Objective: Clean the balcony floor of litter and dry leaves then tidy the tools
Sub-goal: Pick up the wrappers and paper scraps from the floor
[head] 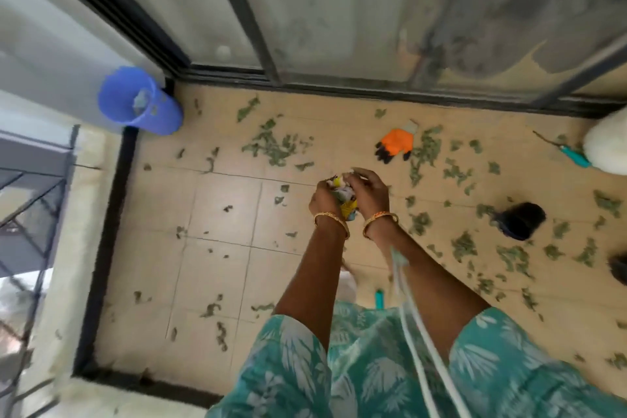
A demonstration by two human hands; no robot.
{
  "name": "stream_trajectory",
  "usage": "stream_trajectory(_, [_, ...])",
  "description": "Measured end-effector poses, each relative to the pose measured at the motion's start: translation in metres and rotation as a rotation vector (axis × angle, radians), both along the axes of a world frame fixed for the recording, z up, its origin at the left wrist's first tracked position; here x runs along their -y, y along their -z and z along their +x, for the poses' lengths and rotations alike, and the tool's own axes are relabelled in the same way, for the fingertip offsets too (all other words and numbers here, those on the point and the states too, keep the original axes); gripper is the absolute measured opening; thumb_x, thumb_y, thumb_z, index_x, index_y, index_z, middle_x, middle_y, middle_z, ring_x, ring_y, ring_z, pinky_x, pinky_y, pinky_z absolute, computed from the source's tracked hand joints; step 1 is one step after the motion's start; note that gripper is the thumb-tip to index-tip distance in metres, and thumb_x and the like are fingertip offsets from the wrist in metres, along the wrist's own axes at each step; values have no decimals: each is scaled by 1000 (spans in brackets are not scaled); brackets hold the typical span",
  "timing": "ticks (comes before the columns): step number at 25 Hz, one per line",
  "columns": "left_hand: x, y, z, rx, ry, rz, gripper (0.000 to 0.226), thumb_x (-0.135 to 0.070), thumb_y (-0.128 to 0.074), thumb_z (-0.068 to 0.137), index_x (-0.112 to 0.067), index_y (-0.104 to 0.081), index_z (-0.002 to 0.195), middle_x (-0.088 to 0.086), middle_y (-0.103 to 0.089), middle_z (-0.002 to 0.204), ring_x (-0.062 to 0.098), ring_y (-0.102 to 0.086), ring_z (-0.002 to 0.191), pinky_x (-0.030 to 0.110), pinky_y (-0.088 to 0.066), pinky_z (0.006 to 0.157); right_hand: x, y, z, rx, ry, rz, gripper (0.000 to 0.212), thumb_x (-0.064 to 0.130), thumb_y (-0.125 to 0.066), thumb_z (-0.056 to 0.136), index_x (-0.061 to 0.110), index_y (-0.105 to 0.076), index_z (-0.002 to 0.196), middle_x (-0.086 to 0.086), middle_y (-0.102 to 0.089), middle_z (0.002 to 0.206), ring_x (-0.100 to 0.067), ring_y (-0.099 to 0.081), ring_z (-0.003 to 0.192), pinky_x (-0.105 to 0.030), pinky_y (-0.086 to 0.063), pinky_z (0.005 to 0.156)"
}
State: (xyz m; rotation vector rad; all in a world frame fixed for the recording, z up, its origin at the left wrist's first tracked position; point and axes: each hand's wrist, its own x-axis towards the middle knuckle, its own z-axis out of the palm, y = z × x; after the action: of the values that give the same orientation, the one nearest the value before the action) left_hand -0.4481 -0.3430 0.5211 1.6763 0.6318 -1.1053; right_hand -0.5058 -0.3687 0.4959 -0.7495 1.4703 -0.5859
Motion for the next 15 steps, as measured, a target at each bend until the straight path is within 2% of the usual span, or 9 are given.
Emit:
stream_trajectory(4, [-1,-4,103,26,-172,-41,19,-14,-53,84,-4,-59,68,11,-56,67,24,-52,58,32,-45,61,4,-3,109,-4,-96,-39,16,8,-65,85,1,-66,99,-13,-63,94,-22,-59,86,-22,-48,67])
stream_trajectory(7, [-2,13,167,25,-267,-49,34,-27,-57,75,1,-68,92,14,-63,84,28,-59,74,37,-50,72,8,8,173,-5,-129,-23,21,11,-65,85,-2,-65,102,-11,-63,94,-19,-57,85,-14,-45,60])
stream_trajectory(10, [2,38,229,-3,-347,-77,31,-31,-58,67,-5,-67,82,16,-66,92,30,-62,79,39,-51,78,9,20,239,45,-174,19,14,14,-67,84,7,-63,95,-3,-63,83,-15,-59,78,-14,-46,59])
stream_trajectory(13, [3,56,288,-78,-372,-117,62,-40,-61,52,-2,-69,101,20,-68,109,34,-66,92,41,-52,87,15,35,301,56,-204,99,12,18,-71,81,16,-63,88,-9,-66,94,-25,-63,89,-31,-54,77])
stream_trajectory(15, [11,59,333,-119,-397,-156,65,-44,-60,64,0,-66,111,22,-66,114,35,-65,98,40,-53,86,28,41,348,10,-207,151,12,22,-72,77,19,-65,85,-14,-68,99,-31,-65,92,-40,-55,80])
